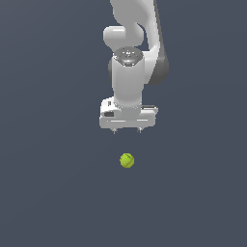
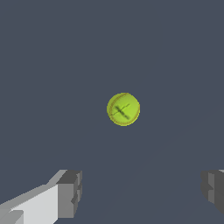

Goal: Pick up the object and move it to a goal position.

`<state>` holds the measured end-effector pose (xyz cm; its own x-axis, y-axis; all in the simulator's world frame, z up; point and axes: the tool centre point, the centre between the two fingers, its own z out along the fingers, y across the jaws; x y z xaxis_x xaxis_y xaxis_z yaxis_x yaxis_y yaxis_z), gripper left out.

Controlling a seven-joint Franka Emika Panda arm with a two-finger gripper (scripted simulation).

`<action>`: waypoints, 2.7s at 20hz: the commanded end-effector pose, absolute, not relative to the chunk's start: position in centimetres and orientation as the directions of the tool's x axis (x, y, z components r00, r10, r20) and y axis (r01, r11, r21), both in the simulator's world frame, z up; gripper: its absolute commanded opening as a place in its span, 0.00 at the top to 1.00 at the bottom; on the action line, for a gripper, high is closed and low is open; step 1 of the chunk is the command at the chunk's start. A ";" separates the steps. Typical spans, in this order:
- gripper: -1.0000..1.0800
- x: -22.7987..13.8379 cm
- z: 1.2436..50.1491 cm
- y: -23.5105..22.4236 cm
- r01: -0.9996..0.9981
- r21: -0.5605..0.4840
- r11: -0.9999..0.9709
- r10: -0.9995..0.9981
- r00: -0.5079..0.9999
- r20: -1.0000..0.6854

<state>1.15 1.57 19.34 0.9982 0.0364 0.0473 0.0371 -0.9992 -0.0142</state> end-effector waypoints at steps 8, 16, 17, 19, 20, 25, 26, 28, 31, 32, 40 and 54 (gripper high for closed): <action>0.04 1.0 19.3 4.2 0.063 -0.026 -0.998 0.062 0.997 0.054; 0.04 0.9 19.3 5.1 0.072 -0.031 -0.997 0.070 0.996 0.056; 0.04 1.0 19.3 5.2 0.071 -0.031 -0.997 0.069 0.996 0.056; 0.04 1.0 19.2 5.2 0.064 -0.031 -0.997 0.062 0.997 0.055; 0.04 1.1 19.1 5.1 0.058 -0.031 -0.998 0.056 0.997 0.054; 0.04 1.8 18.3 4.8 0.004 -0.034 -0.999 0.003 0.999 0.047; 0.04 2.0 18.0 4.8 -0.011 -0.034 -0.999 -0.012 0.999 0.045; 0.04 2.4 17.5 4.6 -0.045 -0.035 -0.998 -0.047 0.998 0.041; 0.04 3.1 16.5 4.2 -0.108 -0.034 -0.994 -0.109 0.993 0.033; 0.04 3.4 16.1 4.1 -0.132 -0.034 -0.991 -0.133 0.991 0.030; 0.04 5.6 12.4 2.8 -0.340 -0.020 -0.940 -0.341 0.940 0.009; 0.04 7.1 9.2 1.7 -0.493 0.000 -0.870 -0.493 0.870 0.000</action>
